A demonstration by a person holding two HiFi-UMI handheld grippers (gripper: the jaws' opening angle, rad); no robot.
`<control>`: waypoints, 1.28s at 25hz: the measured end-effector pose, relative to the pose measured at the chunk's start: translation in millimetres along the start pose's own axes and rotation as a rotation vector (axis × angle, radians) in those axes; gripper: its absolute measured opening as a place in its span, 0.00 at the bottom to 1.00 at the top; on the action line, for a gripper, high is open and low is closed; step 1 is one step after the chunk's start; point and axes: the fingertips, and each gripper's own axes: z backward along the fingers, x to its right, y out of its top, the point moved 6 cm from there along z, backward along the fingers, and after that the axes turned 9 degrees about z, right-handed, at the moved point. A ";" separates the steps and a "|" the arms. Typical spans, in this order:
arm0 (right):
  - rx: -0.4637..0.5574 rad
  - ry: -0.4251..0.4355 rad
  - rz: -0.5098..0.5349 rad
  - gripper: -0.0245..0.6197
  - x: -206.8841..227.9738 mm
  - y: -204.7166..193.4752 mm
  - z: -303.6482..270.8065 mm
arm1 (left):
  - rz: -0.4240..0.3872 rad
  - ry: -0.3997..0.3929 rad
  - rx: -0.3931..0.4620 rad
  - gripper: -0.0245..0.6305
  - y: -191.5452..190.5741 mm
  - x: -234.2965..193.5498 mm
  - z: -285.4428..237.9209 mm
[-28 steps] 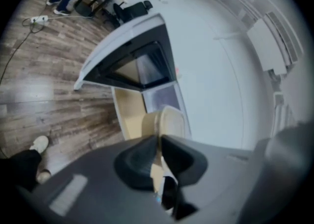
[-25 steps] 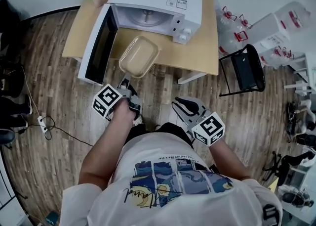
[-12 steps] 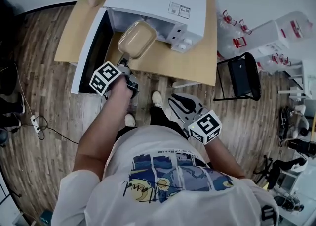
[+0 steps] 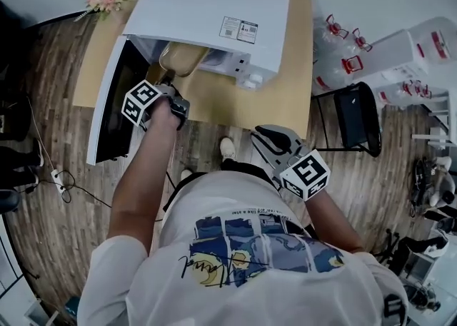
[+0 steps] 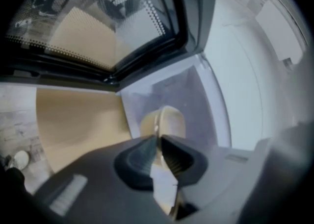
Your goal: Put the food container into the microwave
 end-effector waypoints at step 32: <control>0.004 0.072 0.024 0.12 111.6 -15.8 18.1 | 0.037 0.025 0.092 0.13 4.5 12.4 -95.3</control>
